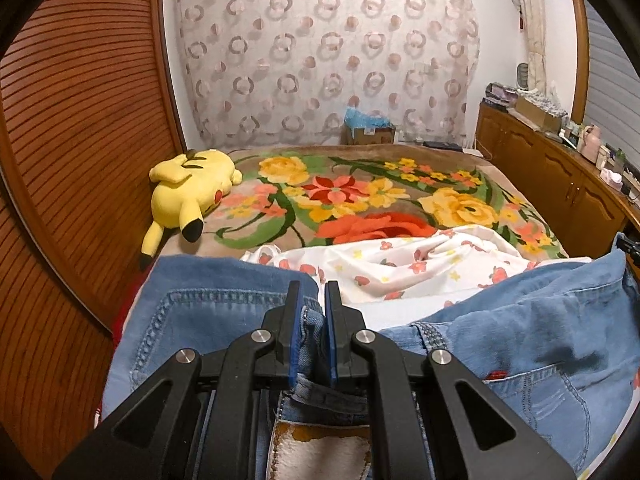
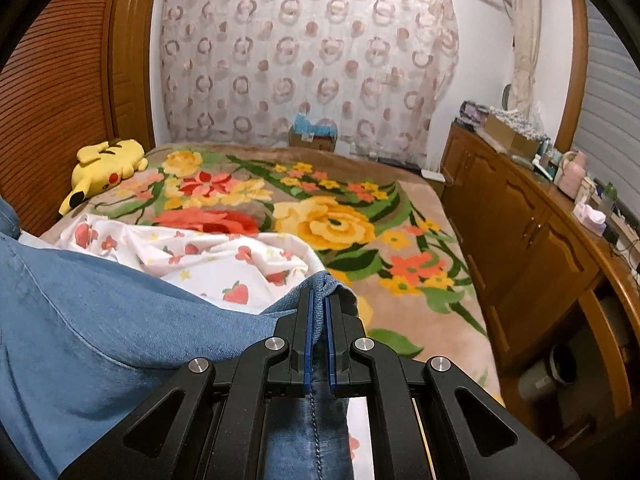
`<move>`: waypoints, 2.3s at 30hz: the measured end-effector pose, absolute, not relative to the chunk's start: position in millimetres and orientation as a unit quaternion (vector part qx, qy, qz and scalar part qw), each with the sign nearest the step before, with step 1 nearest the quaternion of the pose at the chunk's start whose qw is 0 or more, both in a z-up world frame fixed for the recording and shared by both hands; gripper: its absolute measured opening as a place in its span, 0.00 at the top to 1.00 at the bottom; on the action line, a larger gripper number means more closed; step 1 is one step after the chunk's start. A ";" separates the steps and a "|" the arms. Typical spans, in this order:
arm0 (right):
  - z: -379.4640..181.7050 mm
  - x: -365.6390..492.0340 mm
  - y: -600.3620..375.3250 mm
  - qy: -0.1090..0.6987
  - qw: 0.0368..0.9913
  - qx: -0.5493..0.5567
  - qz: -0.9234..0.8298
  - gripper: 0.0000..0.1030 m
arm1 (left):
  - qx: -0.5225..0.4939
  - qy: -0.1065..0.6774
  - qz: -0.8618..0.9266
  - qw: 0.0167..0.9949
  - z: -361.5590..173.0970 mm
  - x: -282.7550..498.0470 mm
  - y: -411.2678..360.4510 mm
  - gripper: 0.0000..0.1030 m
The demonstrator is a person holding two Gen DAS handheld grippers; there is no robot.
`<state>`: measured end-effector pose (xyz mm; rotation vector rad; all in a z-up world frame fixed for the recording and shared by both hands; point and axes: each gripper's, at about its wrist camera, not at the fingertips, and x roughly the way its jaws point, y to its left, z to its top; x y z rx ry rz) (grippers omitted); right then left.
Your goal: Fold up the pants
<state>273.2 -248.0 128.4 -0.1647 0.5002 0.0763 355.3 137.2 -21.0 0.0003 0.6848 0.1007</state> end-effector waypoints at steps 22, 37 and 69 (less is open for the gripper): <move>152.2 212.5 -263.9 0.219 0.970 -0.021 0.102 0.90 | 0.038 0.315 0.002 0.948 16.5 302.8 100.0 0.54; 129.2 221.7 -263.6 0.235 0.960 -0.021 0.147 0.65 | 0.039 0.344 -0.095 0.933 -19.5 301.4 31.2 0.22; 95.9 315.2 -202.4 0.349 0.918 -0.116 0.150 0.86 | 0.047 0.351 -0.167 0.920 -65.6 299.1 -1.7 0.22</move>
